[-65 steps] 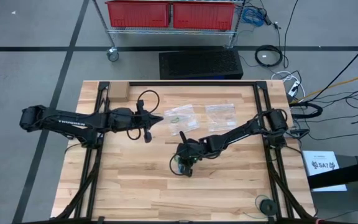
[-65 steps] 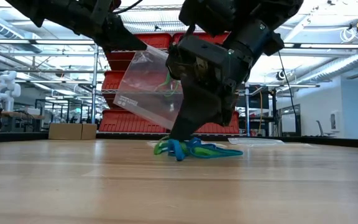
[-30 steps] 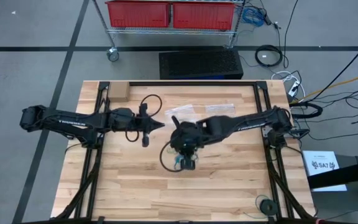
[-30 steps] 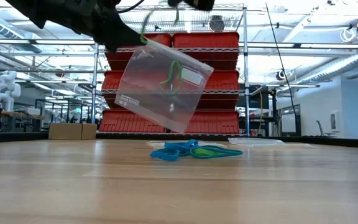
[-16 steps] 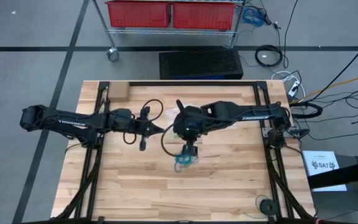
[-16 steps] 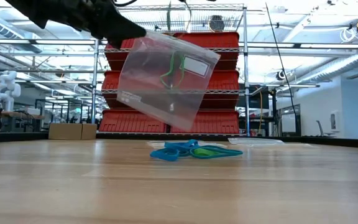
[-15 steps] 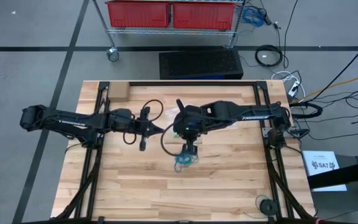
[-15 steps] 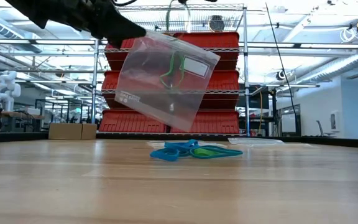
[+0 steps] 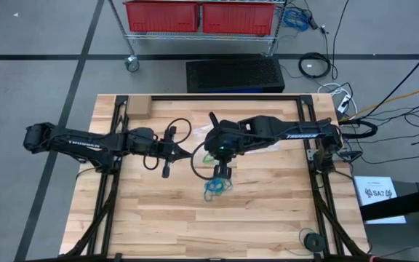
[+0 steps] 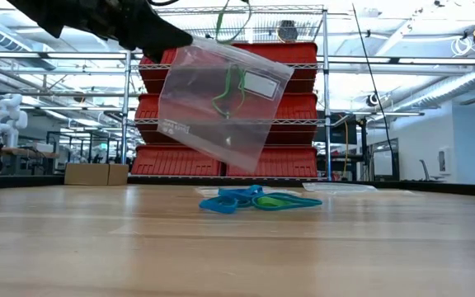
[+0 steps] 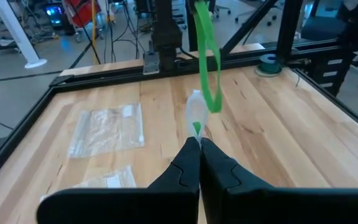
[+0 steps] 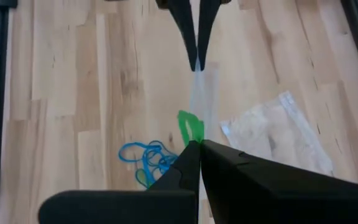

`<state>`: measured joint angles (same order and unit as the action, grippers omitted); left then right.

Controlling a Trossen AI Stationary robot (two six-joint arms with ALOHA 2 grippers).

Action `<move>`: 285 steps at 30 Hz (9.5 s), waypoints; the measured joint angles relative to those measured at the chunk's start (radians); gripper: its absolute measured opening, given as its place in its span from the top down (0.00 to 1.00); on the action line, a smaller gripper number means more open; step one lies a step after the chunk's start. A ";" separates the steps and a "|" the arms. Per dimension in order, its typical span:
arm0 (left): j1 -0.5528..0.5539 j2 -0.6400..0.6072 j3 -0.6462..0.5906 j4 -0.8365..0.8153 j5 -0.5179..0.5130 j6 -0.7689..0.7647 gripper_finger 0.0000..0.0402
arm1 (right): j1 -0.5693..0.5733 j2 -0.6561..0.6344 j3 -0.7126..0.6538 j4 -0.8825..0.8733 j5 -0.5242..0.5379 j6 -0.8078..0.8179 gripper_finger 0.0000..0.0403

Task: Sort rubber bands
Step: Put the green rubber band in the transparent zip bag

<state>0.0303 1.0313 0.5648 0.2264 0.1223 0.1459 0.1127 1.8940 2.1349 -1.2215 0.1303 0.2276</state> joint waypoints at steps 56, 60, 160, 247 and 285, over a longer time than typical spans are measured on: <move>0.000 0.000 0.000 0.003 -0.003 -0.005 1.00 | 0.043 0.009 0.000 -0.024 -0.004 0.135 1.00; 0.000 0.000 0.000 0.003 -0.003 -0.005 1.00 | 0.042 0.009 0.000 -0.025 -0.004 0.135 1.00; 0.001 0.010 0.000 0.027 -0.059 -0.036 1.00 | 0.210 0.016 -0.948 0.880 -0.074 0.073 0.92; 0.005 0.016 0.000 -0.025 -0.111 -0.065 1.00 | 0.122 0.034 -0.802 0.275 0.091 0.044 0.98; 0.004 0.037 0.001 -0.026 -0.112 -0.079 1.00 | 0.079 0.032 -0.903 0.421 -0.058 -0.033 0.92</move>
<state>0.0345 1.0687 0.5655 0.2005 0.0105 0.0674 0.1915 1.9256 1.2321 -0.8004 0.0726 0.1949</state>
